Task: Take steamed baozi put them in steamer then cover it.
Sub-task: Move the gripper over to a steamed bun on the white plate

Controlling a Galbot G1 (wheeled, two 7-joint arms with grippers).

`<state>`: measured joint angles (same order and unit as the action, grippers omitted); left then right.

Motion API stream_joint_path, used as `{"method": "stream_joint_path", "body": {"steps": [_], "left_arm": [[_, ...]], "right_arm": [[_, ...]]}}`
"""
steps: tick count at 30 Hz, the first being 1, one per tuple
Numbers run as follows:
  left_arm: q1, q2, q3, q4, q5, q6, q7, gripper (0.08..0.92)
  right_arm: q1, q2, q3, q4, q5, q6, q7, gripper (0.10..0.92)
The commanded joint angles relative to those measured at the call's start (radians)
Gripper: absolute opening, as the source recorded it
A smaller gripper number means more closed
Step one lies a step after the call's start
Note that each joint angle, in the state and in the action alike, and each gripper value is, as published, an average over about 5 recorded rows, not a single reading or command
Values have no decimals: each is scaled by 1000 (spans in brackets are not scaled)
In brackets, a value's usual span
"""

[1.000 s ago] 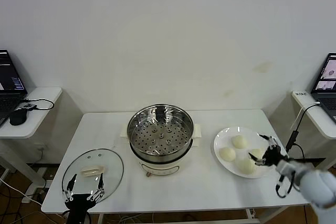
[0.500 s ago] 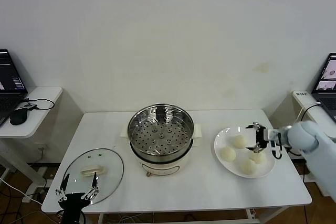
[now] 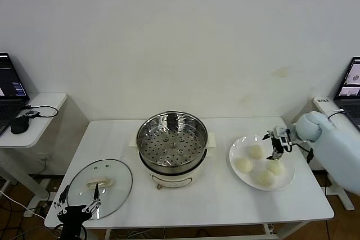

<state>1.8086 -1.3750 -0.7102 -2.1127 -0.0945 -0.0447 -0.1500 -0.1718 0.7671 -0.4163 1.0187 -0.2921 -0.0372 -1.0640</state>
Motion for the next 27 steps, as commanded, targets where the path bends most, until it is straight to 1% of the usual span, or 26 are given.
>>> {"method": "stream_joint_path", "body": {"steps": [1, 11, 27], "left_arm": [[0, 1, -3, 0, 1, 0, -2, 823], [-7, 1, -5, 0, 3, 0, -3, 823], [-7, 0, -5, -4, 4, -2, -4, 823]], "right_arm": [[86, 116, -90, -183, -55, 7, -25, 823], [73, 161, -75, -244, -90, 8, -2, 817], [76, 187, -78, -264, -100, 8, 9, 668]]}}
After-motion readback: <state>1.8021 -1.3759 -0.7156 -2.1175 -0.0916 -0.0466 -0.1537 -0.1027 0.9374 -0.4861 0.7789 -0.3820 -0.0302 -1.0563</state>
